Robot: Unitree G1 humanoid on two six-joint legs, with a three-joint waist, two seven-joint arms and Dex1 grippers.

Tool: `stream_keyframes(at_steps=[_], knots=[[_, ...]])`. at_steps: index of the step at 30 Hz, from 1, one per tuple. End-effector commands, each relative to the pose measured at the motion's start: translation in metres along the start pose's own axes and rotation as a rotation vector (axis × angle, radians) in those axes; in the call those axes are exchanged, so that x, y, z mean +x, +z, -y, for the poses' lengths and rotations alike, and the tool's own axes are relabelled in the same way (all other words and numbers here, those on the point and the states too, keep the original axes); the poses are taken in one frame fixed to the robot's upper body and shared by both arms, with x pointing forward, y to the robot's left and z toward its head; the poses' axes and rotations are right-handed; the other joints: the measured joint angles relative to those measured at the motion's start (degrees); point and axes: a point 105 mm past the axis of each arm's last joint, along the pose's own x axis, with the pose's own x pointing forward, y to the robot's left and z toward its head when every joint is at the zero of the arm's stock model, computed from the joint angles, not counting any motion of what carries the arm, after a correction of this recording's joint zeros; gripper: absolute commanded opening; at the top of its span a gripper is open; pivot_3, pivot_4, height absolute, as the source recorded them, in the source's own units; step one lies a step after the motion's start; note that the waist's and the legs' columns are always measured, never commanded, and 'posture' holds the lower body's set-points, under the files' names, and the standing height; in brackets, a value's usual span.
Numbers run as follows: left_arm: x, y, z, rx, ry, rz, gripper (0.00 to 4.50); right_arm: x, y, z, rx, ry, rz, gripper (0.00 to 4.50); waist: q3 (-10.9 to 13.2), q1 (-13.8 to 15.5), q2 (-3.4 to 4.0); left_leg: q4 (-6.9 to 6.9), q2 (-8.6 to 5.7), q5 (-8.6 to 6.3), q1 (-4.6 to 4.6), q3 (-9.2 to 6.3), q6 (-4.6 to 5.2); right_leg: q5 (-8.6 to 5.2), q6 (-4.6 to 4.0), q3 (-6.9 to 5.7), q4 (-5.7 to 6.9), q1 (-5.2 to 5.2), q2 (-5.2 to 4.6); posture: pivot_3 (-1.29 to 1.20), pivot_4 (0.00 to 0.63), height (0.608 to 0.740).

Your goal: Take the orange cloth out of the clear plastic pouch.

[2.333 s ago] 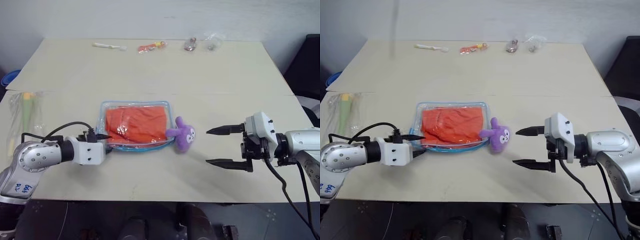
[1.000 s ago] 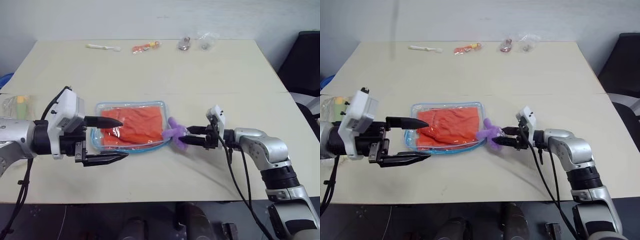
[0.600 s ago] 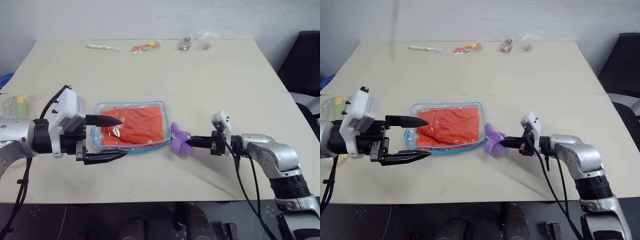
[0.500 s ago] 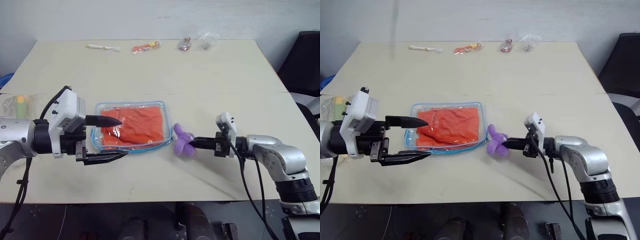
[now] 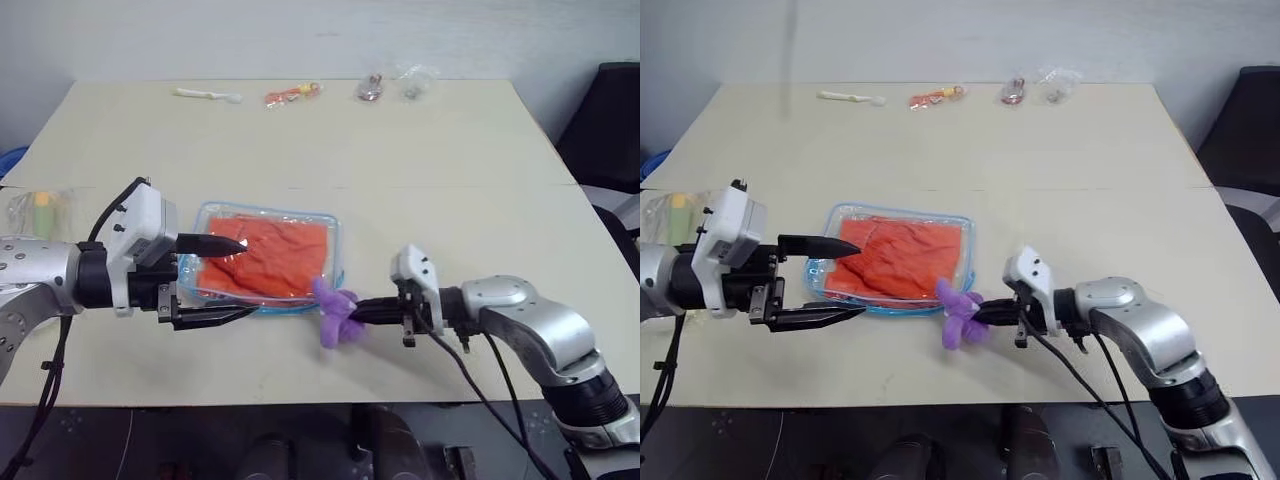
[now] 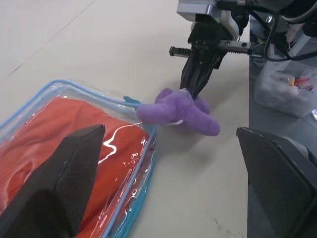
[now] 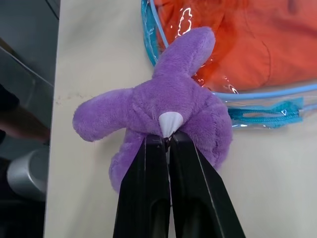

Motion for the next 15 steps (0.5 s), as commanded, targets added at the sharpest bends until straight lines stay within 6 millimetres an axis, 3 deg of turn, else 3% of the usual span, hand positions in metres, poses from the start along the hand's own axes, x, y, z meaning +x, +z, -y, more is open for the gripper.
stream_keyframes(at_steps=[1,9,15], knots=[[-0.001,0.005,0.001,0.039,0.012,0.008,4.50,0.006,-0.005,0.000,-0.051,-0.024,-0.032,0.03,0.00,0.02,0.00,0.01,-0.01,0.00,-0.01,0.00,0.00,0.00,0.00,0.00,0.00,0.00,-0.01,0.00,0.150,0.740],[-0.001,0.001,0.001,0.043,0.018,-0.008,4.50,0.007,-0.023,-0.002,-0.020,-0.029,-0.084,0.03,-0.01,-0.04,-0.01,0.00,0.00,0.00,0.00,0.00,0.00,0.00,0.00,0.01,0.00,0.03,0.00,0.00,0.150,0.740],[0.003,-0.007,0.002,0.051,0.001,-0.037,4.50,0.005,-0.023,-0.012,0.010,0.000,-0.075,1.50,-0.01,-0.04,-0.02,0.00,0.00,0.00,0.00,0.00,0.00,0.00,0.00,0.02,0.00,0.04,0.00,0.00,0.150,0.740]])
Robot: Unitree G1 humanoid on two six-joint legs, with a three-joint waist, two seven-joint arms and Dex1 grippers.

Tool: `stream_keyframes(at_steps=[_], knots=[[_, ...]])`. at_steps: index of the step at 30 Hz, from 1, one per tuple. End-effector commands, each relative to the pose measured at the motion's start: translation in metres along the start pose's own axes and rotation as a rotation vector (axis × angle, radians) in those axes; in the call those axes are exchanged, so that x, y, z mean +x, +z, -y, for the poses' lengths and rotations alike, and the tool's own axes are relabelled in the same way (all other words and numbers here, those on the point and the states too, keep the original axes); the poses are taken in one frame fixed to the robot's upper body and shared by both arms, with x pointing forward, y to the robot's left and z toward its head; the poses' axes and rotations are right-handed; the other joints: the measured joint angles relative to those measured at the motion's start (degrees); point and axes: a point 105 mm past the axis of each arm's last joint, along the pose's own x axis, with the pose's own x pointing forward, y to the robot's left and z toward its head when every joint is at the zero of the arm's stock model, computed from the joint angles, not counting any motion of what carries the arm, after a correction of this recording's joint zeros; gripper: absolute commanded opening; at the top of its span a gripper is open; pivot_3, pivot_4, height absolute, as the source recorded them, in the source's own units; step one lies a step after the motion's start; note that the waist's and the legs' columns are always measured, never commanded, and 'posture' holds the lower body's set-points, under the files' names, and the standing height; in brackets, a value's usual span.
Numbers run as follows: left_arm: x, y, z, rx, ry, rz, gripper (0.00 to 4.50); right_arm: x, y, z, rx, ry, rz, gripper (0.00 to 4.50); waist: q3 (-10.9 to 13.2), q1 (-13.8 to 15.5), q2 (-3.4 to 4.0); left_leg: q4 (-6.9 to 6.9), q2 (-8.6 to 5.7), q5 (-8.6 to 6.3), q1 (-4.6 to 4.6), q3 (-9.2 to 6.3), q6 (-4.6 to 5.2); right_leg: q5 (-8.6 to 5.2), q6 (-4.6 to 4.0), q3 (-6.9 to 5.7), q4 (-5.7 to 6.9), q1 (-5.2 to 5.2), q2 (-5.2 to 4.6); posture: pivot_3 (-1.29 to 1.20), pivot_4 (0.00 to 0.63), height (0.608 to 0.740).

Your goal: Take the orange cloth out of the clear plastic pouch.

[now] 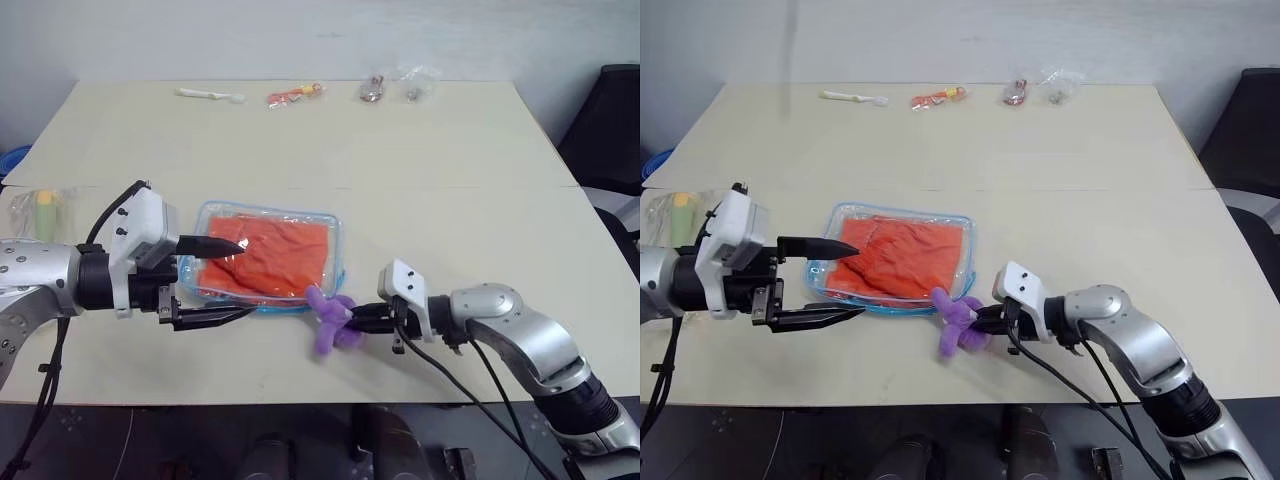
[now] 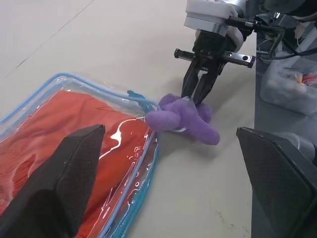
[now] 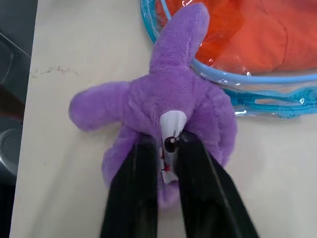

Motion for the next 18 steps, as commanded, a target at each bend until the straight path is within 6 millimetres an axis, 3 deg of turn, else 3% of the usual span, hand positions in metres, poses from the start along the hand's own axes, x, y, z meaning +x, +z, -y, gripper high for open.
stream_keyframes(at_steps=[1,4,8,18], knots=[[0.003,-0.002,0.004,0.042,-0.021,-0.016,4.50,-0.001,-0.009,-0.008,0.039,0.027,-0.034,1.93,0.00,0.00,0.00,0.00,0.00,0.00,0.00,0.00,0.00,0.00,0.00,0.00,0.00,0.00,0.00,0.00,0.150,0.740],[0.007,-0.007,0.006,0.042,-0.032,-0.027,4.50,-0.006,-0.006,-0.013,0.050,0.042,-0.029,2.82,0.00,0.04,0.00,-0.01,0.01,0.00,0.00,0.00,0.00,0.00,0.00,0.00,-0.01,0.00,0.01,0.00,0.150,0.740],[0.009,-0.012,0.007,0.047,-0.034,-0.032,4.50,-0.012,-0.002,-0.016,0.066,0.048,-0.017,4.35,0.00,0.05,-0.01,-0.01,0.01,0.00,-0.01,-0.01,0.00,0.00,0.00,-0.01,-0.02,0.00,0.00,0.00,0.150,0.740],[0.011,-0.011,0.005,0.059,-0.030,-0.022,4.50,-0.044,0.013,-0.026,0.017,0.118,0.004,4.43,0.00,0.10,0.00,-0.01,0.02,0.00,-0.02,-0.01,0.00,0.00,0.00,-0.01,-0.03,-0.01,0.01,0.00,0.150,0.740]])
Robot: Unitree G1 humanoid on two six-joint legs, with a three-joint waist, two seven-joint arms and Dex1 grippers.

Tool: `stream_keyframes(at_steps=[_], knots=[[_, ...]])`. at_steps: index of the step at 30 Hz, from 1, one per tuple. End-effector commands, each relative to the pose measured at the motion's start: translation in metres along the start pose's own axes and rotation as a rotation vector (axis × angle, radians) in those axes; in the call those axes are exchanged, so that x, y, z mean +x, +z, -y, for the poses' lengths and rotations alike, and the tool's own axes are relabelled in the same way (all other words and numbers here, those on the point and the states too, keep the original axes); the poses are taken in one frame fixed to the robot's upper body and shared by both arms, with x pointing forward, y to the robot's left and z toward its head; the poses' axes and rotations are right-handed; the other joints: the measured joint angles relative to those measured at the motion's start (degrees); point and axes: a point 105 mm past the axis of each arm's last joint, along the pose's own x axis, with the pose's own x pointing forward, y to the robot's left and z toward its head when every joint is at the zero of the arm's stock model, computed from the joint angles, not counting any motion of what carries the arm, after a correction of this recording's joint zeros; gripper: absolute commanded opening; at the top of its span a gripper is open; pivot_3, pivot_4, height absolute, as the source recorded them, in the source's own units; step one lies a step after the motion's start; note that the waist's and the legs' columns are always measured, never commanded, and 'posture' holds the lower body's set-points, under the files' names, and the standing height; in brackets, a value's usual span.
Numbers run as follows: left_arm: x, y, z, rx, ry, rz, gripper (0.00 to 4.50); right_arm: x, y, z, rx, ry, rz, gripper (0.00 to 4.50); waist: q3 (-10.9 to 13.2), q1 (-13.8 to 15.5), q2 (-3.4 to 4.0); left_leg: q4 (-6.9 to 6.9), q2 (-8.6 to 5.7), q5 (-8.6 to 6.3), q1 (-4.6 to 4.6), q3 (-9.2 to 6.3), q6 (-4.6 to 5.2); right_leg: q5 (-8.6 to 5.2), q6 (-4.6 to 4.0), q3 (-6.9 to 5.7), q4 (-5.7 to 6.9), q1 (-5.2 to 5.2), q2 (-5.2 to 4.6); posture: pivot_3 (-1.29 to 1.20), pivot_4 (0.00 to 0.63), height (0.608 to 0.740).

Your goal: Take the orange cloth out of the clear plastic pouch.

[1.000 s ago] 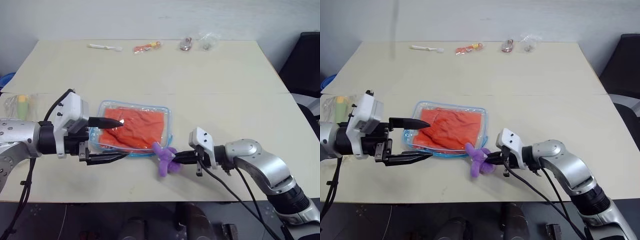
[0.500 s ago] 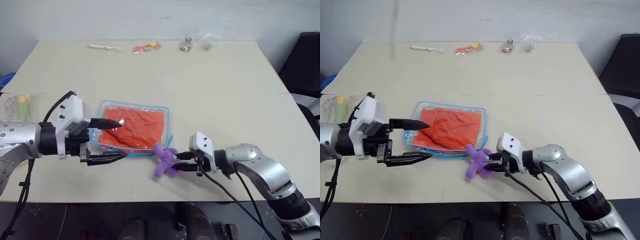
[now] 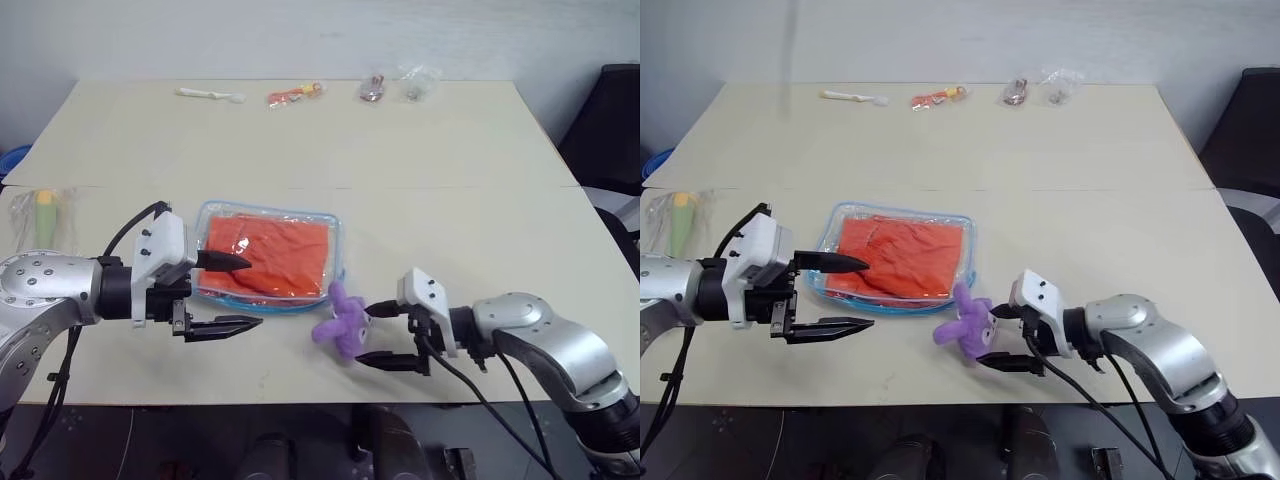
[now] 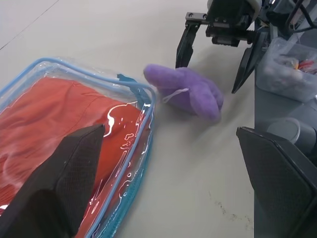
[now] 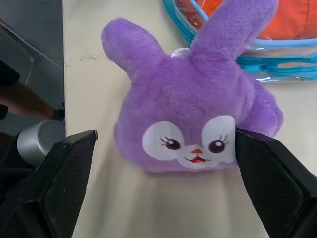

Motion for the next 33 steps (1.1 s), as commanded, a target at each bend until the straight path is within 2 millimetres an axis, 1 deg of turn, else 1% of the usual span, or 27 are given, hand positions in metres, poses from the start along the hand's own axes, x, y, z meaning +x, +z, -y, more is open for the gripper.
stream_keyframes(at_steps=[1,6,8,10,17,20,25,26,27,28,31,33], knots=[[0.000,0.006,0.001,0.048,0.004,0.007,4.50,-0.016,0.014,-0.012,-0.058,0.071,0.021,4.43,0.00,0.01,0.00,0.00,0.00,0.00,0.00,0.00,0.00,0.00,0.00,0.00,0.00,0.00,-0.01,0.00,0.150,0.740],[0.000,0.006,0.000,0.053,0.008,0.010,4.50,-0.030,0.017,-0.007,-0.067,0.101,0.013,4.43,0.00,0.02,0.00,0.00,0.00,0.00,-0.01,0.00,0.00,0.00,0.00,0.00,0.00,0.01,-0.01,0.00,0.150,0.740],[-0.001,0.007,0.001,0.056,0.009,0.009,4.50,-0.033,0.022,0.017,-0.032,0.021,0.048,4.43,0.00,0.01,0.00,0.01,-0.01,0.00,-0.01,0.00,0.00,0.00,0.00,0.01,0.00,0.02,-0.01,0.00,0.150,0.740],[-0.001,0.007,0.001,0.058,0.008,0.007,4.50,-0.032,0.024,0.032,0.026,-0.014,0.080,4.43,-0.01,-0.17,-0.02,0.03,-0.02,0.00,-0.01,0.03,0.00,0.02,0.03,0.03,0.00,0.03,-0.03,0.00,0.150,0.740],[-0.001,0.007,0.002,0.067,0.008,0.004,4.50,-0.017,0.016,0.049,0.176,-0.007,0.098,4.43,0.01,0.03,0.01,0.02,0.01,0.00,-0.03,0.00,0.00,-0.02,-0.03,-0.05,0.02,-0.04,-0.01,0.00,0.150,0.740],[0.000,0.008,0.003,0.071,0.006,0.003,4.50,-0.010,0.012,0.049,0.223,0.010,0.095,4.43,0.01,0.03,0.01,0.03,-0.01,0.00,-0.05,0.00,0.00,0.00,0.00,-0.04,0.00,-0.04,-0.03,0.00,0.150,0.740],[0.001,0.008,0.004,0.073,0.005,0.005,4.50,0.011,0.007,0.031,0.254,0.092,0.081,4.43,0.00,-0.07,0.01,0.02,0.02,0.00,-0.04,0.00,0.00,0.00,-0.01,-0.04,0.02,-0.04,-0.01,0.00,0.150,0.740],[0.001,0.009,0.003,0.074,0.005,0.008,4.50,0.014,0.005,0.029,0.252,0.099,0.075,4.06,0.01,-0.07,0.01,0.01,0.02,0.00,-0.03,0.00,0.00,0.00,-0.01,-0.04,0.02,-0.04,-0.01,0.00,0.150,0.740],[0.001,0.009,0.003,0.075,0.005,0.009,4.50,0.015,0.004,0.027,0.250,0.103,0.072,3.87,0.00,-0.08,0.01,0.02,0.02,0.00,-0.03,0.00,0.00,0.00,-0.01,-0.05,0.02,-0.04,-0.01,0.00,0.150,0.740],[0.002,0.010,0.003,0.076,0.005,0.010,4.50,0.016,0.005,0.026,0.256,0.109,0.080,3.55,0.01,-0.01,0.01,0.02,0.02,0.00,-0.03,0.00,0.00,0.00,-0.01,-0.04,0.02,-0.04,-0.01,0.00,0.150,0.740],[0.002,0.010,0.003,0.079,0.006,0.011,4.50,0.015,0.010,0.025,0.253,0.109,0.112,2.46,0.00,0.00,0.01,0.03,0.00,0.00,-0.04,-0.01,0.00,0.00,0.00,-0.04,0.01,-0.04,-0.02,0.00,0.150,0.740],[0.001,0.010,0.002,0.079,0.008,0.012,4.50,0.011,0.017,0.027,0.237,0.098,0.136,1.76,0.01,-0.03,0.01,0.02,0.01,0.00,-0.03,-0.01,0.00,0.00,0.00,-0.04,0.02,-0.04,-0.01,0.00,0.150,0.740]])
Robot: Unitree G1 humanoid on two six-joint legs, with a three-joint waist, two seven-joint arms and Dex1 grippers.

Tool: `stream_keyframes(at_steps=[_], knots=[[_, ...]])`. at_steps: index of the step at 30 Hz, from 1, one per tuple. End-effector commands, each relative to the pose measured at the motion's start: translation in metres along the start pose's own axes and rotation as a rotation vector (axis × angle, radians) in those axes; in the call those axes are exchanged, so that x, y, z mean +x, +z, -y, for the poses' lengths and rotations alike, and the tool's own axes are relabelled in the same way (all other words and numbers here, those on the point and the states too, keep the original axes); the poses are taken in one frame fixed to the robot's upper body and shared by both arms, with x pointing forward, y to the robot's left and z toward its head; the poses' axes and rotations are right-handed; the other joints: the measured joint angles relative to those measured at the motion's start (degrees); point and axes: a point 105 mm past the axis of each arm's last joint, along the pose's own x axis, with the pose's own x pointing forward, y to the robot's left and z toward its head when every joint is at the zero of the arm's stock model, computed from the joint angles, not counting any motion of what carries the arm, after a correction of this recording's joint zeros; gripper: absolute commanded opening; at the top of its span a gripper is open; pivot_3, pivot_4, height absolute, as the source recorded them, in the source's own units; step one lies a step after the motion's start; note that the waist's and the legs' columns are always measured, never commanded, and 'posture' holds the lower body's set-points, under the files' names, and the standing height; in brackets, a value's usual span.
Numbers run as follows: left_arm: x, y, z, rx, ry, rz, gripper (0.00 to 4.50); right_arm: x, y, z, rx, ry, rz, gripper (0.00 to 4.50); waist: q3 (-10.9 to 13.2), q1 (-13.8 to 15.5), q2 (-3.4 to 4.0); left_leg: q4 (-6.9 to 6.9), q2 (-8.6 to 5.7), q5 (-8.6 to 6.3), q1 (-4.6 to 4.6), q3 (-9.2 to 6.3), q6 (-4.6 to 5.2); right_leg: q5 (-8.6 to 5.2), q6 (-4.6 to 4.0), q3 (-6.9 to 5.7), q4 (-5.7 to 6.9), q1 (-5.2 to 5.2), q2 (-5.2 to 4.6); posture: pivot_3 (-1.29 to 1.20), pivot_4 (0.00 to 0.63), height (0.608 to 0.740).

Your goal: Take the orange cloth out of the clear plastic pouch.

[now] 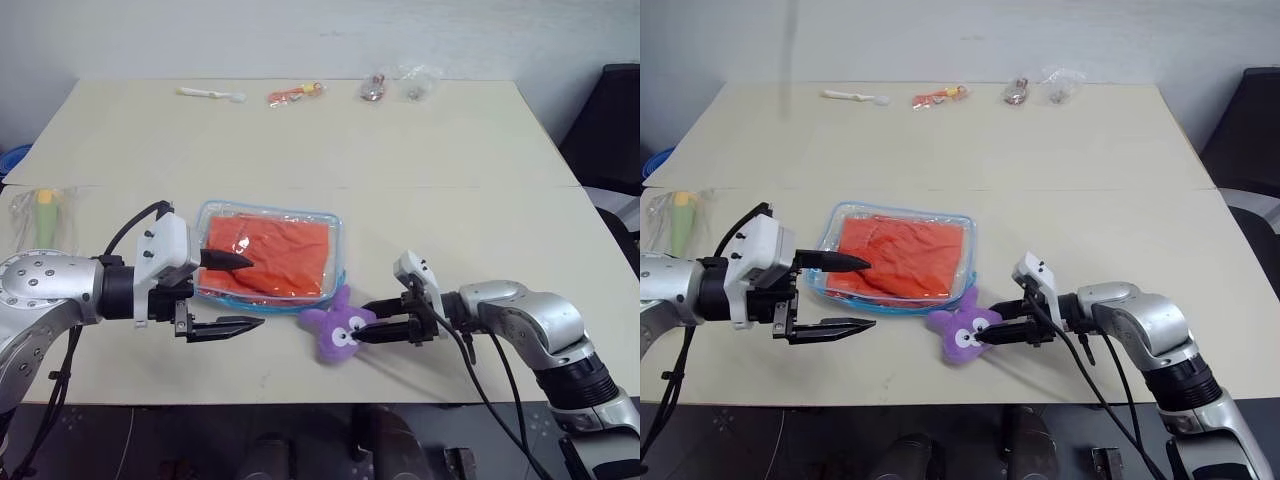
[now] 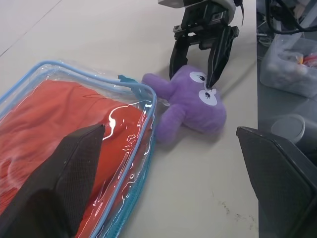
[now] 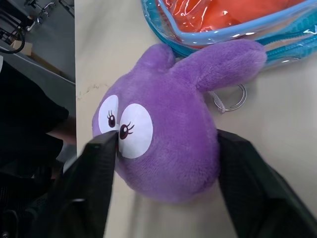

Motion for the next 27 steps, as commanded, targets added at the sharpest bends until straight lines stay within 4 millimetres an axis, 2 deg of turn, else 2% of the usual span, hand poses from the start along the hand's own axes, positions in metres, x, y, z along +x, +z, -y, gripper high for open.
stream_keyframes(at_steps=[1,3,5,6,9,15,18,21,24,27], knots=[[0.000,0.007,0.001,0.049,0.006,0.015,4.50,-0.008,0.018,-0.008,-0.063,0.011,0.061,1.43,0.00,-0.02,0.00,0.00,0.00,0.00,0.00,0.00,0.00,0.00,0.00,0.00,0.00,0.00,0.00,0.00,0.150,0.740],[0.000,0.007,0.001,0.049,0.008,0.016,4.50,-0.012,0.022,-0.012,-0.124,0.014,0.067,0.74,0.00,-0.02,0.00,0.00,0.00,0.00,0.00,0.00,0.00,0.00,0.00,0.00,0.00,0.00,0.00,0.00,0.150,0.740],[0.000,0.007,0.001,0.049,0.010,0.016,4.50,-0.015,0.029,-0.018,-0.260,-0.001,0.077,0.14,0.00,0.03,0.00,0.00,0.00,0.00,0.00,0.00,0.00,0.00,0.00,0.00,0.00,0.00,0.00,0.00,0.150,0.740],[0.000,0.007,0.001,0.048,0.012,0.016,4.50,-0.016,0.030,-0.019,-0.356,-0.023,0.059,0.03,0.00,0.05,0.00,-0.01,0.00,0.00,0.00,0.00,0.00,0.00,0.00,0.00,-0.01,0.00,0.00,0.00,0.150,0.740],[-0.001,0.007,0.000,0.046,0.015,0.016,4.50,-0.014,0.026,-0.020,-0.603,-0.085,-0.028,0.03,0.00,-0.01,0.00,-0.02,-0.01,0.00,0.02,0.00,0.00,0.00,0.00,0.01,-0.02,0.01,-0.01,0.00,0.150,0.740],[-0.001,0.006,0.000,0.044,0.015,0.014,4.50,-0.015,0.037,-0.024,-0.782,-0.104,-0.060,0.03,0.00,-0.11,0.00,-0.01,0.01,0.00,0.04,0.03,-0.01,0.00,0.00,0.02,0.01,0.00,0.01,0.00,0.150,0.740],[-0.001,0.006,-0.001,0.045,0.016,0.014,4.50,-0.014,0.055,-0.027,-0.913,-0.122,-0.042,0.03,0.00,-0.12,0.01,-0.01,0.01,0.00,0.03,0.03,-0.01,0.00,0.00,0.02,0.00,0.00,0.01,0.00,0.150,0.740],[0.000,0.007,-0.002,0.048,0.019,0.014,4.50,-0.016,0.060,-0.029,-1.028,-0.096,-0.074,0.03,0.00,-0.13,0.01,-0.01,0.02,0.00,0.04,0.03,-0.01,-0.01,-0.01,0.01,0.00,0.00,0.02,0.00,0.150,0.740],[0.000,0.007,-0.003,0.051,0.022,0.015,4.50,-0.022,0.058,-0.030,-0.990,-0.051,-0.108,0.03,0.01,0.10,0.00,0.00,0.00,0.00,0.02,0.00,-0.01,-0.01,-0.01,0.00,-0.02,0.00,0.00,0.00,0.150,0.740],[0.000,0.007,-0.003,0.054,0.025,0.013,4.50,-0.021,0.049,-0.036,-0.795,0.012,-0.101,0.03,0.00,-0.01,0.00,0.02,0.00,0.00,0.00,-0.02,-0.01,0.00,-0.01,-0.01,-0.03,0.01,0.00,0.00,0.150,0.740]])
